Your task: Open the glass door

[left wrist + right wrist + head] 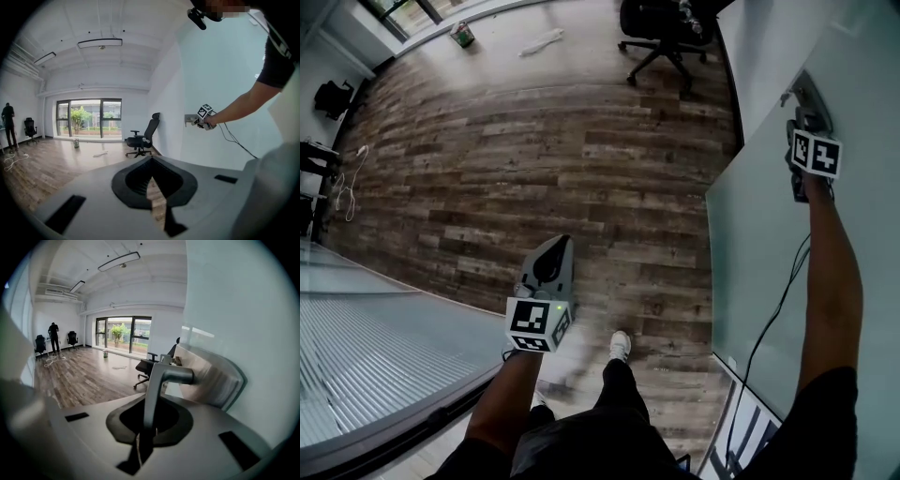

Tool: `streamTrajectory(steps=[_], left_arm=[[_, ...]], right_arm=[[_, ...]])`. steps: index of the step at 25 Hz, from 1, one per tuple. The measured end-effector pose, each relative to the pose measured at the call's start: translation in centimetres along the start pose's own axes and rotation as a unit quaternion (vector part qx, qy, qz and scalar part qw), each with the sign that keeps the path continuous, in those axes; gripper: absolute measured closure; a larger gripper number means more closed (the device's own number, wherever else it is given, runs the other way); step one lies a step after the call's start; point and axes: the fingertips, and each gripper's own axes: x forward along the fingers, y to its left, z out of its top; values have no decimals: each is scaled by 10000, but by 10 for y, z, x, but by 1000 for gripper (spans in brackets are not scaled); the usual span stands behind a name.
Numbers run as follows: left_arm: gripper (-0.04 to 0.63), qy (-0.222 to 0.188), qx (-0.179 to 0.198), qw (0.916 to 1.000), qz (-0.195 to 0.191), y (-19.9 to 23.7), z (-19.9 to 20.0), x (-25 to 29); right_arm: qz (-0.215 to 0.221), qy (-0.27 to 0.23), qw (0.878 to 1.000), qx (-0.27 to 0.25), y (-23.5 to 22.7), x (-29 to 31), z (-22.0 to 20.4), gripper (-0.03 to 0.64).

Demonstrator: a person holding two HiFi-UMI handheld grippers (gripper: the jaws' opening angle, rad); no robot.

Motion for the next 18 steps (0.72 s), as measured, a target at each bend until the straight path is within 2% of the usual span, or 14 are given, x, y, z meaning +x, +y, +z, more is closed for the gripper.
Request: streamTrajectory(steps=[2, 5, 6, 8, 10, 12, 13, 14, 17, 18], left_arm=[[592, -15, 39, 10000, -33, -3, 5, -3], [592, -126, 61, 9998, -112, -9, 13, -9], [592, -154, 60, 9998, -124, -10, 14, -10], [592, -188, 33, 9997, -125, -9, 14, -17], [592, -239, -14, 9996, -129, -6, 16, -30], [592, -313, -59, 9994, -151, -7, 19, -44], [592, -347, -75, 9992, -163, -8, 20, -51], [592, -377, -86, 9991, -177, -10, 20, -59], [592, -462, -123, 9986, -231, -17, 17, -87], [592, -492, -149, 9983, -258, -20, 16, -97]], right_arm=[[121, 347, 9993, -23, 0, -4, -3, 601], [238, 875, 9958, -94, -1, -16, 0, 491], [180, 978, 9950, -112, -3, -22, 2, 466], [-112, 963, 9952, -107, -9, -37, 2, 459], [-596, 580, 9964, -139, -13, -62, 3, 456], [-1059, -27, 9943, -115, -13, -98, 4, 456], [-1152, -348, 9927, -7, -8, -117, 2, 456], [-1112, -657, 9915, 162, 2, -137, -2, 456], [-567, -1396, 9866, 633, 61, -204, -23, 460], [-398, -1574, 9843, 688, 86, -228, -31, 484]])
